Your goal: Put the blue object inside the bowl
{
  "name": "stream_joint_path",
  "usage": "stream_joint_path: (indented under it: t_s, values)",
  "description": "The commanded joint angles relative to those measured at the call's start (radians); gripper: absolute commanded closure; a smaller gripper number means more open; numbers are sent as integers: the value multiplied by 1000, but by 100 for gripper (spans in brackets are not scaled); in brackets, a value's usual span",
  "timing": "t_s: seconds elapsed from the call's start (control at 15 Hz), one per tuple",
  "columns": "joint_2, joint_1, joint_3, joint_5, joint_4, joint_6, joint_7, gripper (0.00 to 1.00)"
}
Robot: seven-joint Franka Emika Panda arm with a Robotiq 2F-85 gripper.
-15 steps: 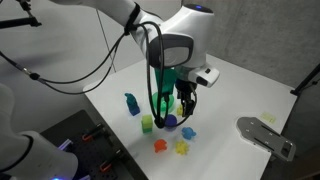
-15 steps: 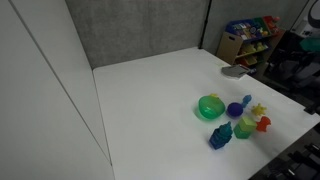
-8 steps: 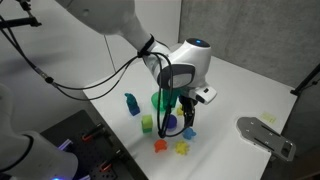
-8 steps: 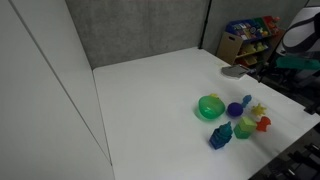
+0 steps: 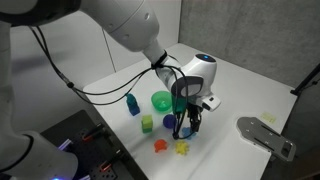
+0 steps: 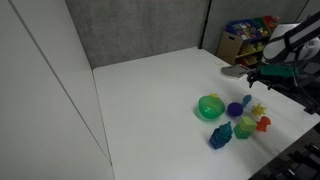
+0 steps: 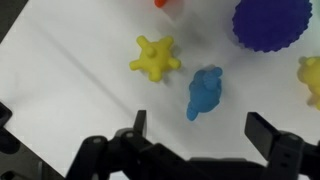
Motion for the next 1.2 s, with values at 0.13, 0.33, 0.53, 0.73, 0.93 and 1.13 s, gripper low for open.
stream_joint_path:
  t_s: [0.13,0.33,0.53,0.73,0.93,1.13]
  values:
    - [168,21,-20,28,149,-42,18,0]
    - [236,29,-18,32,199,-55,18,0]
    - [291,40,-14,35,239,-71,13,0]
    - [327,57,-22,28,267,-79,16,25]
    - [329,65,-30,27,283,-104,17,44]
    - [292,70,-36,24,280,-134,9,66]
